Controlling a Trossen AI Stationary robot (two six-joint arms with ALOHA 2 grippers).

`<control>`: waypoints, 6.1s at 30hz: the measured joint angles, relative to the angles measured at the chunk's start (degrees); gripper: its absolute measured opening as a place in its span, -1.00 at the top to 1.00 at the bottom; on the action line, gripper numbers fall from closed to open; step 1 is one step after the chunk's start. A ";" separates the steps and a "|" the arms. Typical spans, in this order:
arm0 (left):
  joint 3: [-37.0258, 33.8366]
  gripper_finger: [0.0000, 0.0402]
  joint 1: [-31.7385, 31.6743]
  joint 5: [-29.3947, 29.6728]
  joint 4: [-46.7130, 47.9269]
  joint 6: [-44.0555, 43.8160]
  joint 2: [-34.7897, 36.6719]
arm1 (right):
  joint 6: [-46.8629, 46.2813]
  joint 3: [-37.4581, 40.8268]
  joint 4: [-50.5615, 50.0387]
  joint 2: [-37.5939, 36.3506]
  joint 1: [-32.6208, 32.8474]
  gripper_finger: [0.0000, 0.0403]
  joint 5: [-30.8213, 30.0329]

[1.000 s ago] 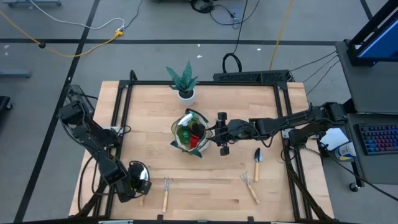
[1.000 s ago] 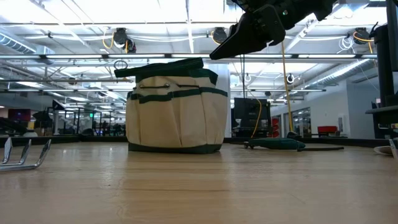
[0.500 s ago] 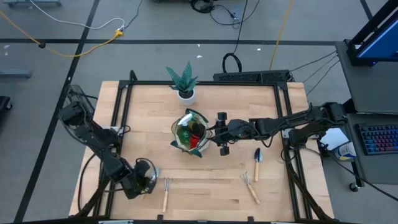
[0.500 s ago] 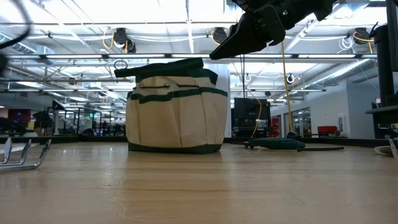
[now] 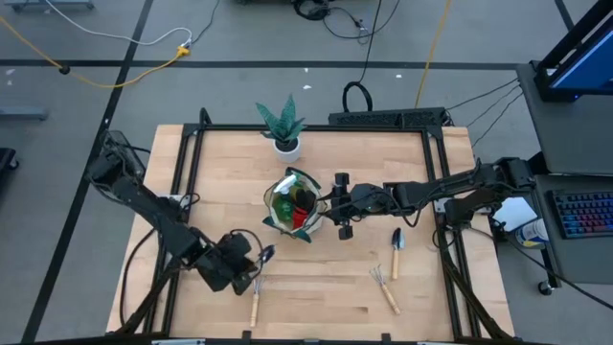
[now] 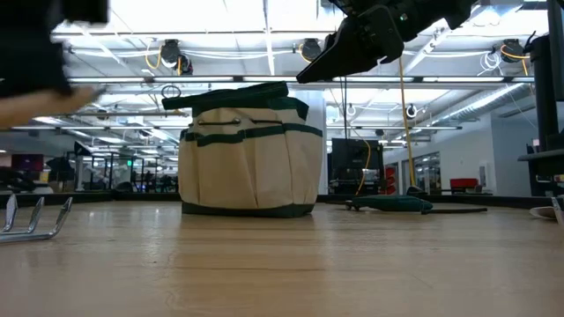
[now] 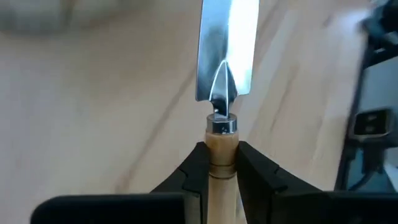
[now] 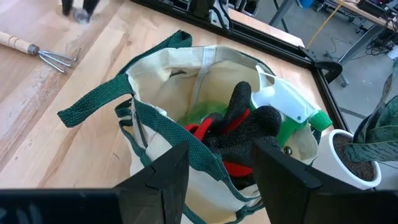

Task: Pick & Place Garden tools in Gardening bag
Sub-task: Put the left brown trowel into the gardening bag, then put the green shear scissors into the gardening bag

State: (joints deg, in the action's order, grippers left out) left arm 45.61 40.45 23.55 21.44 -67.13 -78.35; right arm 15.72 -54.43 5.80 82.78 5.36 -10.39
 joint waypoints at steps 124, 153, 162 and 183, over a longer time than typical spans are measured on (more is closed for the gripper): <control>20.49 -0.18 -26.88 8.32 10.86 95.38 -6.56 | 17.46 0.06 4.12 5.51 -6.56 1.00 22.45; 24.20 -0.18 -12.24 -7.10 19.44 36.03 -7.81 | 12.44 0.02 2.10 5.51 -6.40 0.97 22.49; 24.11 -0.18 -8.00 -6.76 18.85 24.57 -10.63 | 11.75 -0.01 2.10 5.51 -6.40 0.99 22.51; 24.17 -0.18 -6.07 -8.07 18.96 24.92 -17.79 | 6.74 -0.03 2.54 5.49 -6.38 0.48 22.51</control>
State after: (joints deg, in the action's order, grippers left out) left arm 69.78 34.38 15.49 40.40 -42.22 -96.14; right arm 22.46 -54.46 8.34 88.27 -1.02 12.12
